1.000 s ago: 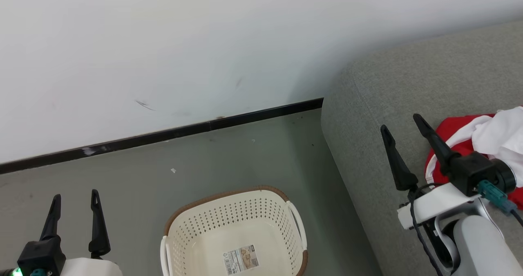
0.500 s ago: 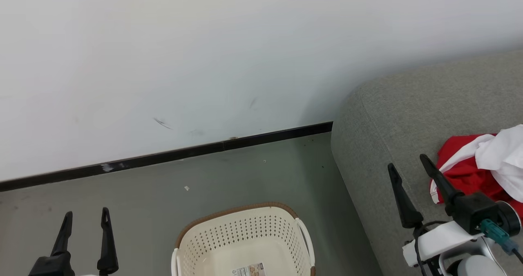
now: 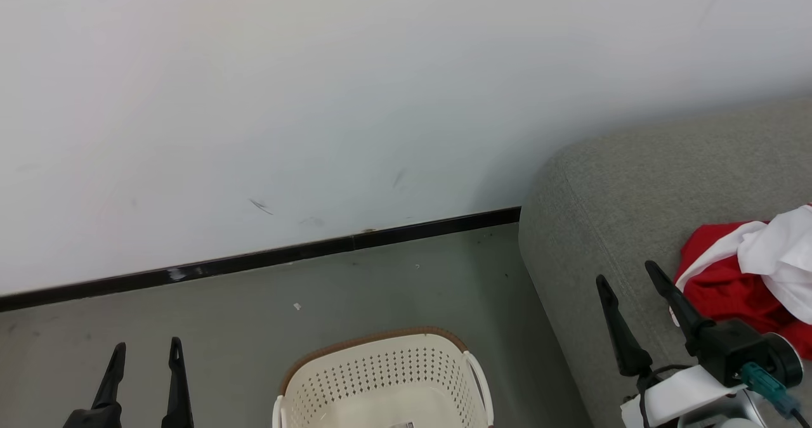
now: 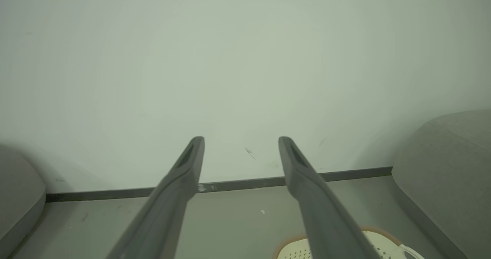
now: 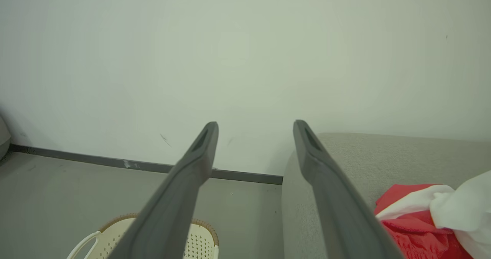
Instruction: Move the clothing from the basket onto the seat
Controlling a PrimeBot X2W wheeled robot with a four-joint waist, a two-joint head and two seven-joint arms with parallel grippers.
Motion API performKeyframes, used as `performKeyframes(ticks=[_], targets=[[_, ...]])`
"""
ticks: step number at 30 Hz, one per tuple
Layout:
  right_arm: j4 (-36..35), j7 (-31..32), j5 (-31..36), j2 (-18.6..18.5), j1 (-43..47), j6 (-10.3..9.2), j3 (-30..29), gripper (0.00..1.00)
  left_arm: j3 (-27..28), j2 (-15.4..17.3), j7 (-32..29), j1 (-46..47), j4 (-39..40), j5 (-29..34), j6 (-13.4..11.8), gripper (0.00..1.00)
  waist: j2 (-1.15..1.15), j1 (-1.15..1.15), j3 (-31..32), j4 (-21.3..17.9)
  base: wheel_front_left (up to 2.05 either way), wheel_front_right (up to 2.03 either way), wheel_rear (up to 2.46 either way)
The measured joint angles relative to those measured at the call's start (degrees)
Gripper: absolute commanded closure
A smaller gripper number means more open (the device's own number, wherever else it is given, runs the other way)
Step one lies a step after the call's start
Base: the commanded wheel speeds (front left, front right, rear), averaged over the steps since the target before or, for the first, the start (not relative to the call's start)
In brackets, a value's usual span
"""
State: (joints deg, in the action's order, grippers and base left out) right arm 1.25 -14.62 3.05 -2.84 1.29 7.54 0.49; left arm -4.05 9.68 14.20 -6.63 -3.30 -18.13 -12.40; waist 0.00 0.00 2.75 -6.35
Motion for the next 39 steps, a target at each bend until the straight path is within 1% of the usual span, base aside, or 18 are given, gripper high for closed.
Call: performKeyframes(ticks=[9, 22, 25, 39], targets=[[-1.22, 0.00, -0.01, 0.46, 2.02, 0.00, 0.12, 0.00, -0.08, 0.07, 0.00, -1.00, 0.01, 0.00, 0.01, 0.00, 0.00, 0.00, 0.27, 1.20, 0.00, 0.00, 0.00], [-2.67, 0.00, -0.01, 0.48, 2.02, 0.00, 0.07, 0.00, -0.43, 0.09, 0.00, -0.97, 0.11, 0.01, 0.04, 0.00, 0.00, 0.00, 0.06, 3.17, 0.00, 0.00, 0.00], [-2.81, 0.00, -0.01, 0.48, 2.04, 0.00, 0.07, 0.00, -0.52, 0.10, 0.00, -0.92, 0.14, 0.01, 0.46, 0.00, 0.00, 0.00, -0.10, 3.50, 0.00, 0.00, 0.00], [-2.96, 0.00, -1.13, 0.48, 2.04, 0.00, 0.40, 0.00, -0.56, 0.30, -0.01, -0.09, 0.16, 0.01, 0.46, 0.00, 0.00, 0.00, -0.96, 3.64, 0.00, 0.00, 0.00]])
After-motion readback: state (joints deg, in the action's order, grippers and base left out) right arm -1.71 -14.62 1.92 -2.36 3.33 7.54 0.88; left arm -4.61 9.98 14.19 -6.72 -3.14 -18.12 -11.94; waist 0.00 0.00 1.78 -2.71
